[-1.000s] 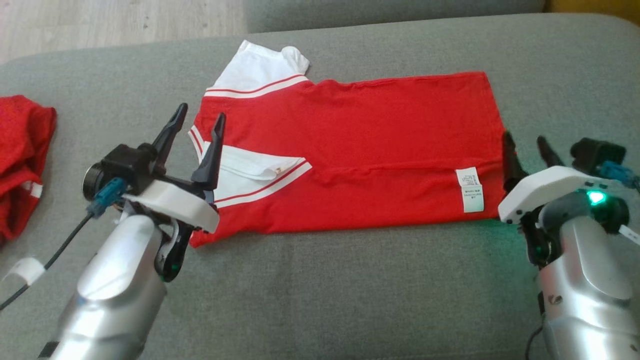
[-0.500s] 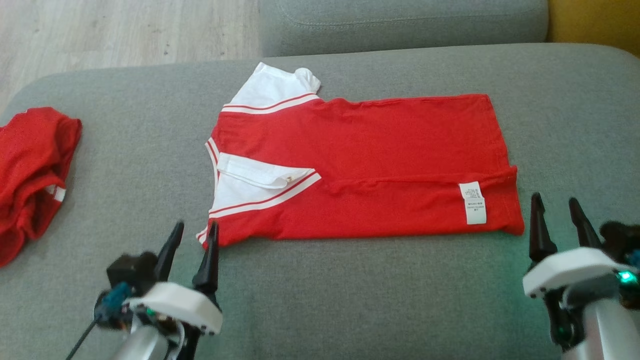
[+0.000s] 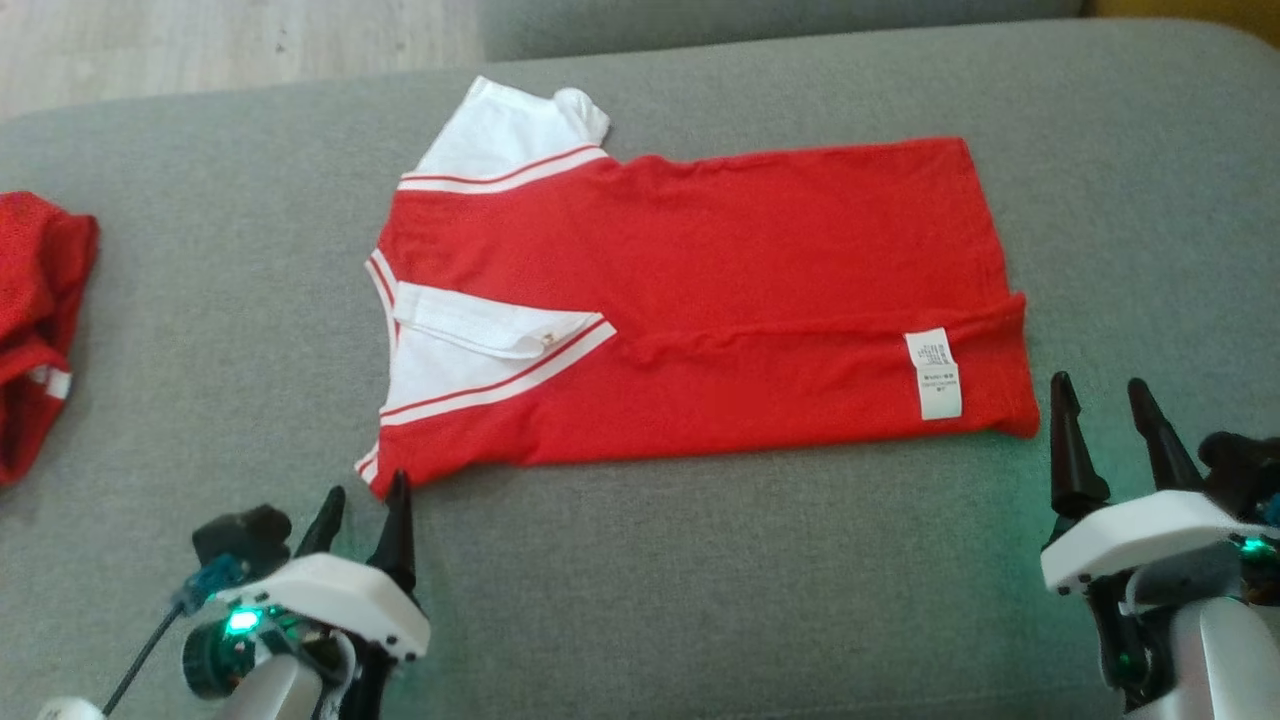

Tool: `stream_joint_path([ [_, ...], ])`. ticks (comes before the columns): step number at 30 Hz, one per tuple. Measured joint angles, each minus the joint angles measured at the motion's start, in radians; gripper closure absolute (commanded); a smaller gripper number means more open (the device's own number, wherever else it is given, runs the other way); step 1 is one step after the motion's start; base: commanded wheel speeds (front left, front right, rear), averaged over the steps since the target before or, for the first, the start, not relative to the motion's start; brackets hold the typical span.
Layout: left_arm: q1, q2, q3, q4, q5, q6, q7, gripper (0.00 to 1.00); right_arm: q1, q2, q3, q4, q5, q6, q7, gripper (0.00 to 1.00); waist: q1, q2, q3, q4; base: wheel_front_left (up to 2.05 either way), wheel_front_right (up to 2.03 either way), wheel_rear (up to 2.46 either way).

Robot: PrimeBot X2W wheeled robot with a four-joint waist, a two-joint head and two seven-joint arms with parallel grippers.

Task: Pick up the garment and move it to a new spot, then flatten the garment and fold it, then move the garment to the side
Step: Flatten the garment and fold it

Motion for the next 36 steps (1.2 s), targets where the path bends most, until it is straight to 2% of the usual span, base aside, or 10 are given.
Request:
stream_joint_path([
  [4,-0.032,-0.018,0.002,0.021,-0.019,-0.003,0.010,0.00,-0.006,0.000,-0.001,0.004,0.000,0.000,0.019,0.00,0.0000,0.0000,0.025,-0.012,0.00,0.00,0.00],
  [6,-0.045,-0.024,0.001,0.026,-0.024,-0.016,0.010,0.31,-0.019,0.000,-0.004,0.022,0.000,0.000,0.025,0.00,0.0000,0.0000,0.033,-0.015,0.00,0.00,0.00],
  [9,-0.057,-0.027,0.001,0.038,-0.024,-0.020,0.010,0.66,-0.050,0.000,-0.009,0.065,-0.001,0.000,0.030,0.00,0.0001,0.0000,0.042,-0.013,0.00,0.00,0.00],
  [11,-0.066,-0.030,0.001,0.045,-0.024,-0.024,0.009,0.97,-0.074,0.000,-0.015,0.105,-0.001,0.000,0.039,0.00,0.0000,0.0000,0.047,-0.008,0.00,0.00,0.00],
  [20,-0.106,-0.051,-0.001,0.048,-0.023,-0.037,-0.040,1.00,-0.154,0.000,-0.021,0.318,0.019,0.000,0.061,0.00,0.0001,0.0000,0.062,0.026,0.00,0.00,0.00],
  [21,-0.106,-0.051,-0.001,0.047,-0.023,-0.042,-0.046,1.00,-0.160,0.000,-0.021,0.340,0.027,0.000,0.060,0.15,0.0001,0.0000,0.060,0.030,0.00,0.00,0.00],
  [24,-0.106,-0.051,-0.002,0.037,-0.022,-0.046,-0.057,1.00,-0.179,-0.002,-0.013,0.385,0.065,0.000,0.044,0.88,0.0000,0.0000,0.049,0.038,0.00,0.00,0.00],
  [25,-0.105,-0.050,-0.003,0.030,-0.022,-0.046,-0.063,1.00,-0.185,-0.002,-0.010,0.399,0.077,0.000,0.035,1.00,0.0001,0.0000,0.043,0.039,0.00,0.00,0.00],
  [32,-0.074,-0.031,-0.005,-0.080,-0.012,-0.049,-0.072,1.00,-0.189,-0.001,-0.035,0.420,0.095,0.000,0.005,1.00,0.0000,0.0000,-0.019,0.048,0.00,0.00,0.00],
  [36,0.022,0.022,-0.012,-0.224,-0.012,-0.016,-0.033,1.00,-0.175,-0.001,-0.065,0.332,0.094,0.000,0.051,1.00,-0.0001,0.0000,-0.072,0.058,0.00,0.00,0.00],
])
